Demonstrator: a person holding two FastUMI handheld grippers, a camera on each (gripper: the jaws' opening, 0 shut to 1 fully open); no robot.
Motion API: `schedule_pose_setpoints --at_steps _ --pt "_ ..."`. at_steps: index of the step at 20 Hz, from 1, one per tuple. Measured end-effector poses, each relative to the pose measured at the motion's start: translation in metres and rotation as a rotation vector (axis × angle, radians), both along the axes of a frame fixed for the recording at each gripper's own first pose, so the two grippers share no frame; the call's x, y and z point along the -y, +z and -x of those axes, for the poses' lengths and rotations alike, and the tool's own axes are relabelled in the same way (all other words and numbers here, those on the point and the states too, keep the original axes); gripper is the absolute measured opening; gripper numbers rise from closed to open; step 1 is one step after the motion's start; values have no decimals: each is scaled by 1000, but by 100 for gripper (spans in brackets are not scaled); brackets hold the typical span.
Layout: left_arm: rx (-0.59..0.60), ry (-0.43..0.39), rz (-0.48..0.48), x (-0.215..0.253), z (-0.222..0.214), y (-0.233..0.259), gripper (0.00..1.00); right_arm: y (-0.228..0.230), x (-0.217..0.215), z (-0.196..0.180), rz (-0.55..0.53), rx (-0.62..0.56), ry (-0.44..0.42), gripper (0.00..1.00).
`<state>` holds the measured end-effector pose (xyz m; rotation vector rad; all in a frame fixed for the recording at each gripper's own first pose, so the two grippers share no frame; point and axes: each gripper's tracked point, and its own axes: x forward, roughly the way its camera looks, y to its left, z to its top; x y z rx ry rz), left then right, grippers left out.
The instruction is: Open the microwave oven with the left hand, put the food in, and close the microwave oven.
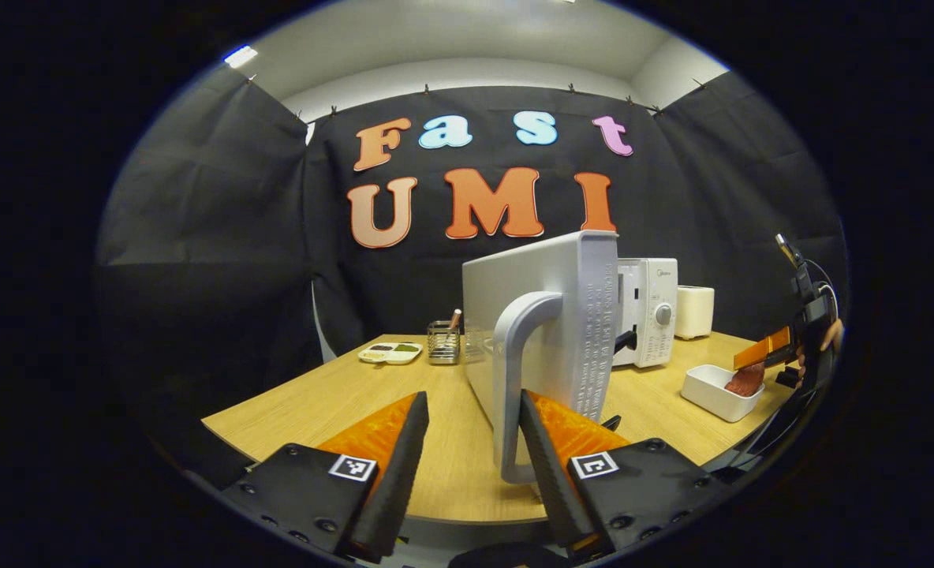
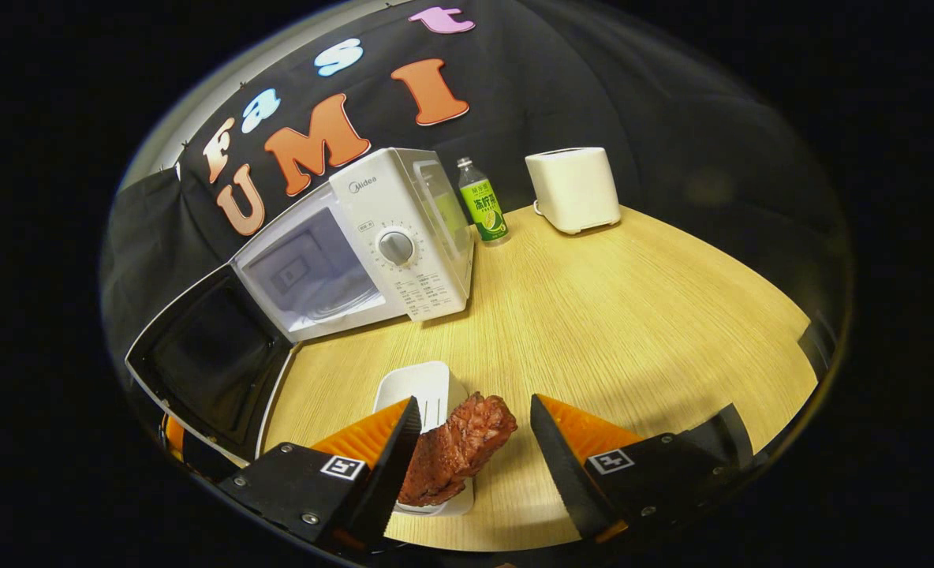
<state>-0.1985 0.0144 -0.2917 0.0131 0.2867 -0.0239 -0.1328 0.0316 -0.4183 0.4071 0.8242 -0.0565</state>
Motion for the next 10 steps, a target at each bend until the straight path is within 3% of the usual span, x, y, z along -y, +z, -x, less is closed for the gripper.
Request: schedule_pose_setpoints --at_steps 3,4,9,10 --pt "11 52 -18 -38 10 3 82 -3 -6 -2 -11 -16 -10 77" --pt "12 67 -12 -50 12 4 77 -3 -7 -4 -11 -16 -17 74" --pt "0 189 9 -113 11 -2 77 -5 -11 -5 -54 -25 -48 55" --pt "-10 203 13 -120 9 -6 82 -4 -10 -5 -61 -18 -60 53"
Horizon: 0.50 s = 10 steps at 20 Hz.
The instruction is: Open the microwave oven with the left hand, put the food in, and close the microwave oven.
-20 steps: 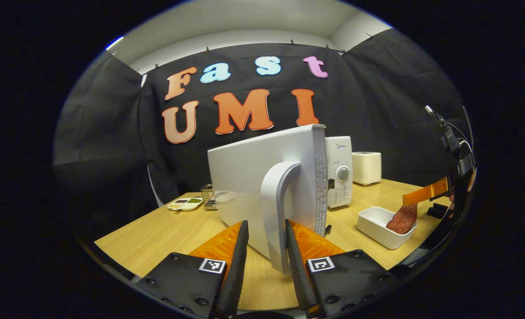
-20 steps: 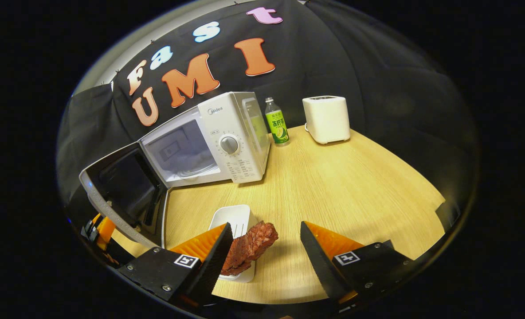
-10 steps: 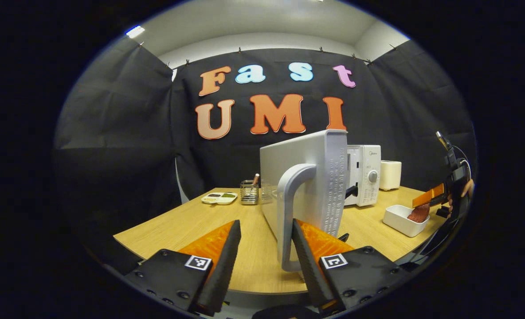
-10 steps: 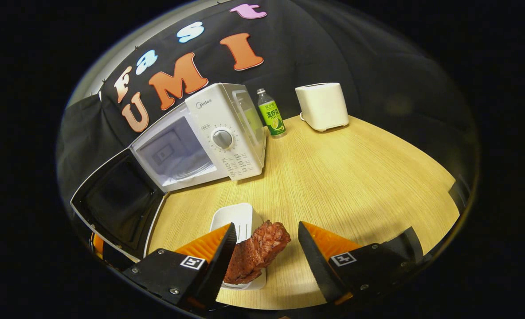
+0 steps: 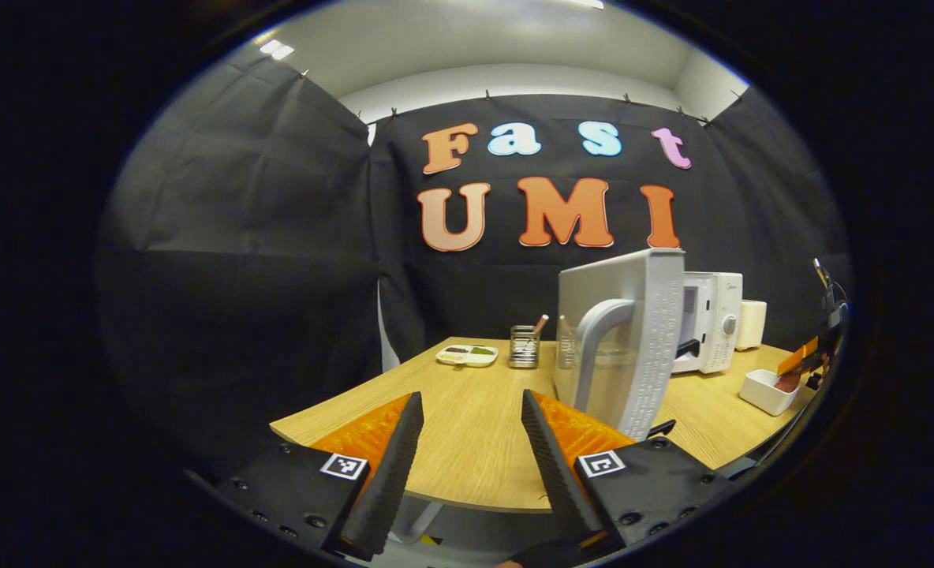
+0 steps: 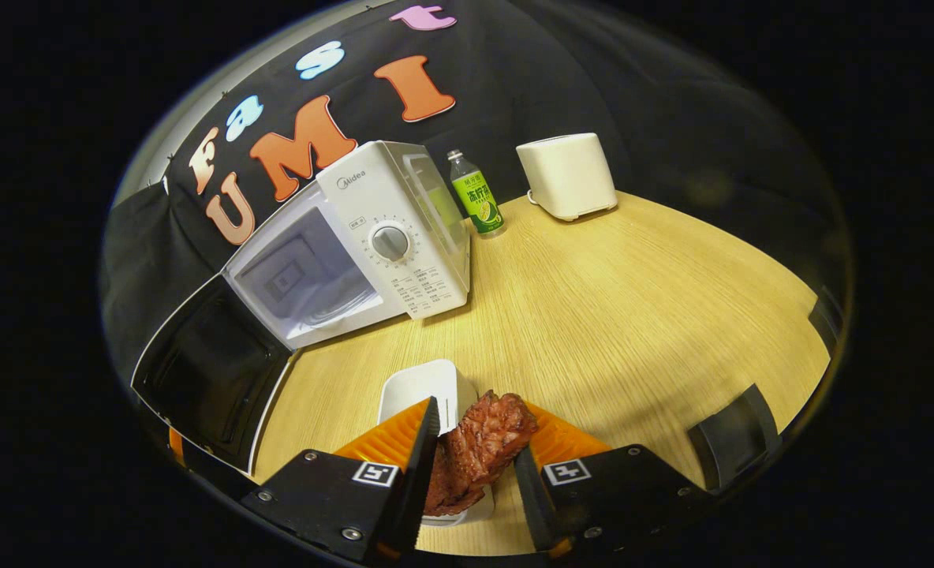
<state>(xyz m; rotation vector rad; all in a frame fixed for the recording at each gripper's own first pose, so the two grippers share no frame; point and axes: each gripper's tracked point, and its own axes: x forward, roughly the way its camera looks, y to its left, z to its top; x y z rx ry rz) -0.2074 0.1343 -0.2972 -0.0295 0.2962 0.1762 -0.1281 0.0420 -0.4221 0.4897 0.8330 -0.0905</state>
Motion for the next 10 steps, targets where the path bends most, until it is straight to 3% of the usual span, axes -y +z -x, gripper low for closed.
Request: schedule_pose_setpoints --at_steps 1,4,6,7,10 --pt "-9 15 -1 -7 -2 -4 77 1 1 -2 -9 12 -16 48" --pt "-33 41 -3 -18 -7 -13 83 10 2 -4 -41 60 -54 37" --pt "-37 43 -1 -19 -12 -16 77 19 5 -7 -54 107 -83 32" --pt "-38 45 0 -20 -13 -16 81 25 6 -9 -61 126 -95 28" --pt "-43 41 -10 -16 -17 -19 77 37 1 -9 -42 155 -80 22"
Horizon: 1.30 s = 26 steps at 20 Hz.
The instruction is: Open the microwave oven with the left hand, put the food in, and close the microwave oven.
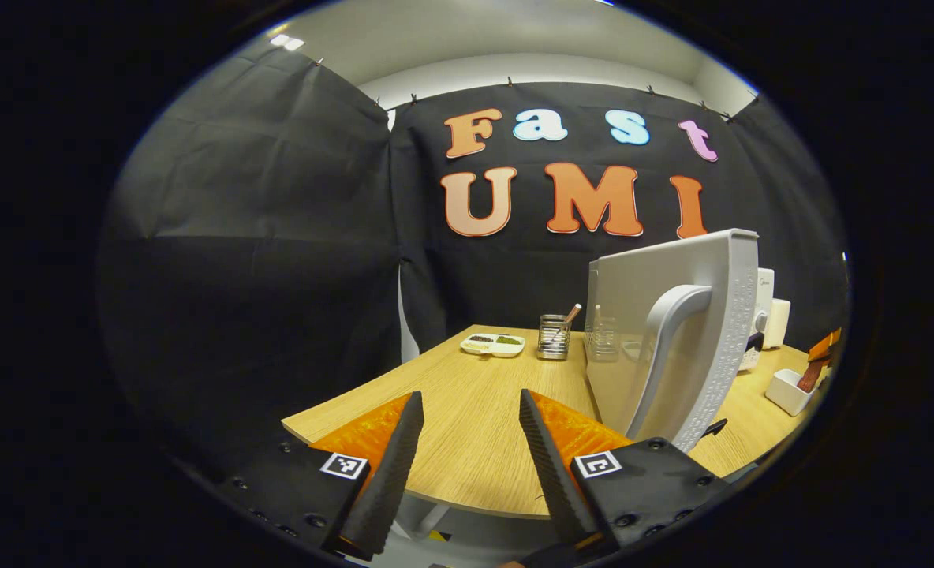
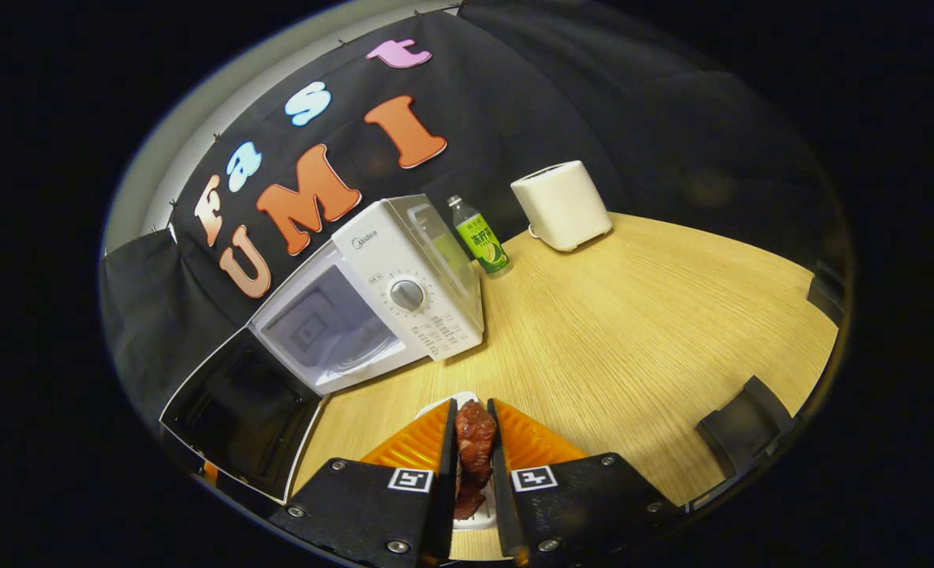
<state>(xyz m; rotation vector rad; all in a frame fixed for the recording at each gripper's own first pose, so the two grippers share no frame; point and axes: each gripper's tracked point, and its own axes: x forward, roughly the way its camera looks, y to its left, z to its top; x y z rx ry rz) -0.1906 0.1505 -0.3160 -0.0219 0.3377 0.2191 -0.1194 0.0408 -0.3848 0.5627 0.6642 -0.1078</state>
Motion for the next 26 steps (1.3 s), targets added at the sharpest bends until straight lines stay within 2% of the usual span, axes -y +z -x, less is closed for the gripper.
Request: schedule_pose_setpoints --at_steps 2,3,6,7,9,10,14,17,18,19,20,21,22,26 --pt "-2 -7 -5 3 -1 -1 80 8 -8 3 34 11 36 20" --pt "-1 -9 -7 3 -3 -1 77 12 -11 3 63 12 55 20" --pt "-8 -11 -15 4 -6 -5 77 22 -26 2 161 34 123 21" --pt "-9 -9 -18 4 -5 -5 81 25 -31 1 177 46 138 18" --pt "-9 -9 -22 3 -4 -5 81 32 -42 0 211 54 173 15" --pt "-6 -8 -20 3 -3 -5 77 37 -46 -2 229 63 189 14" --pt "7 0 -21 1 -6 -4 77 67 -54 -15 298 113 195 14" --pt "14 28 -36 -8 -9 -1 77 90 -68 -27 291 156 202 14" --pt "17 33 -48 -9 -10 0 84 95 -74 -32 287 168 208 14" --pt "18 35 -58 -11 -12 2 80 100 -81 -38 283 183 209 14" --pt "13 36 -66 -13 -14 2 82 105 -88 -45 279 195 212 14" --pt "13 37 -71 -15 -15 3 93 108 -94 -53 272 207 209 14" --pt "14 37 -73 -16 -16 5 87 111 -102 -62 258 218 201 14" --pt "18 34 -86 -20 -17 5 87 116 -128 -101 189 260 157 14"
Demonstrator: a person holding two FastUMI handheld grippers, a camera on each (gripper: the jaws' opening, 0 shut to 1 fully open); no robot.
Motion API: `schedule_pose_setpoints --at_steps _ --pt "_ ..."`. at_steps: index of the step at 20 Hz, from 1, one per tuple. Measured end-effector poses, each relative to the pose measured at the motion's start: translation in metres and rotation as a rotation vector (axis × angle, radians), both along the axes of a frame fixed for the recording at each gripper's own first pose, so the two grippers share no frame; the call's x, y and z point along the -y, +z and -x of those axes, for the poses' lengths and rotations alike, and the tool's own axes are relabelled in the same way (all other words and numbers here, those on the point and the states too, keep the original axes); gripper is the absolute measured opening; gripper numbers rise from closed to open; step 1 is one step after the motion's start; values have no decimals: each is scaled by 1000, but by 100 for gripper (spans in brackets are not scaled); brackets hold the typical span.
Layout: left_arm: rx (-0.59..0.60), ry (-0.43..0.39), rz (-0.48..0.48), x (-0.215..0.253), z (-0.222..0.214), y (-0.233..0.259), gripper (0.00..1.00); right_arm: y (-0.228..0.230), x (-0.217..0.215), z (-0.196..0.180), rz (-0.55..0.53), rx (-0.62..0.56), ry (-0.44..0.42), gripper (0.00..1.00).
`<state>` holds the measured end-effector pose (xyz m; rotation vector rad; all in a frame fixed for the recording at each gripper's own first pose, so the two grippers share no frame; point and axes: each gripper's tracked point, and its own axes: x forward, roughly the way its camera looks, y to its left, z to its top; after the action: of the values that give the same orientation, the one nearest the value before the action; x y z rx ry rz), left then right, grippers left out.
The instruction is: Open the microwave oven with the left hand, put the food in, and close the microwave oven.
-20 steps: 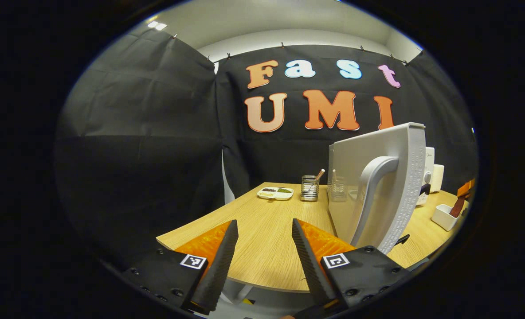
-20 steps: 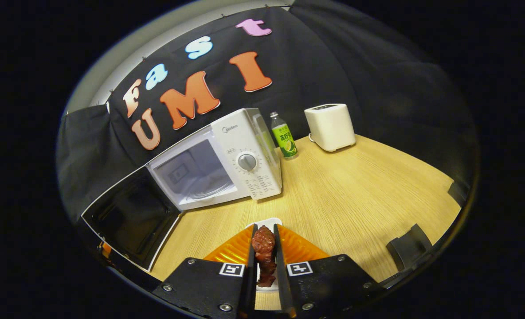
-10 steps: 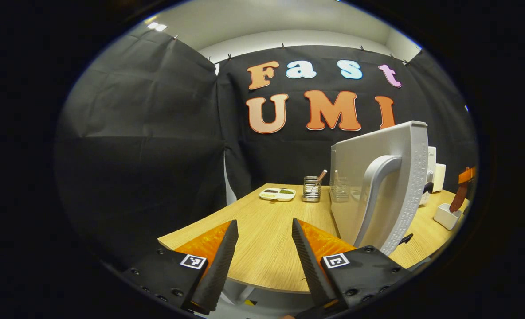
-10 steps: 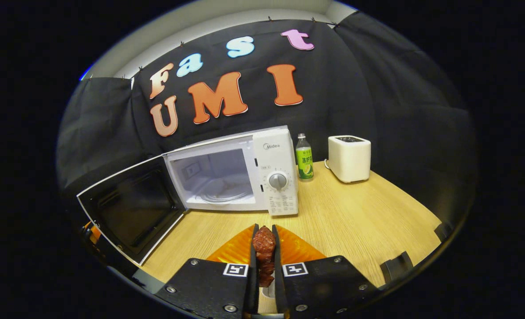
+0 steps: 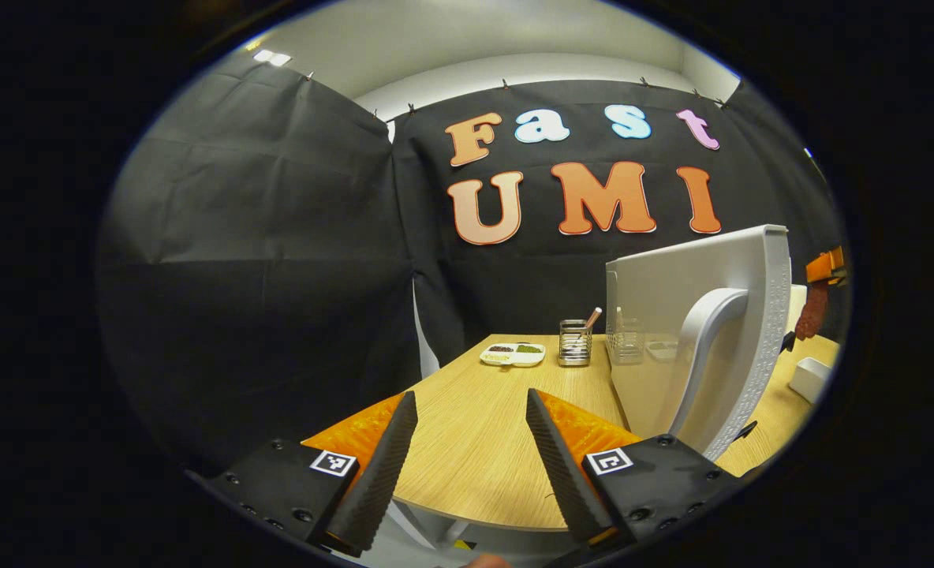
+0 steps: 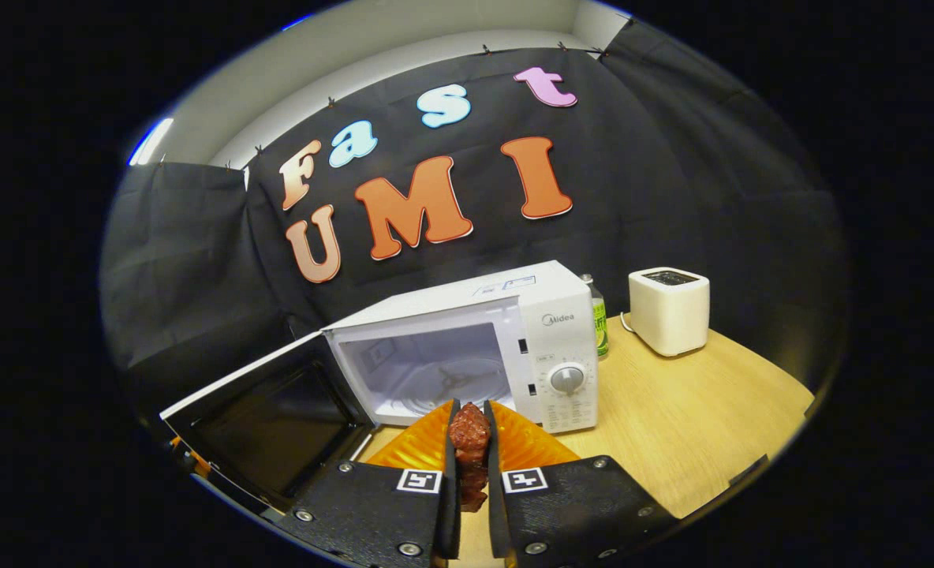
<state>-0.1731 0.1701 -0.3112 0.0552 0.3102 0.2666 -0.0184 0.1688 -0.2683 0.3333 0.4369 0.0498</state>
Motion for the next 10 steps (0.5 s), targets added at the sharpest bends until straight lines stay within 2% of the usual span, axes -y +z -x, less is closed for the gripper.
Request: schedule_pose_setpoints --at_steps 10 --pt "2 24 11 -18 -10 -1 87 -17 -50 -93 -120 70 -131 14"
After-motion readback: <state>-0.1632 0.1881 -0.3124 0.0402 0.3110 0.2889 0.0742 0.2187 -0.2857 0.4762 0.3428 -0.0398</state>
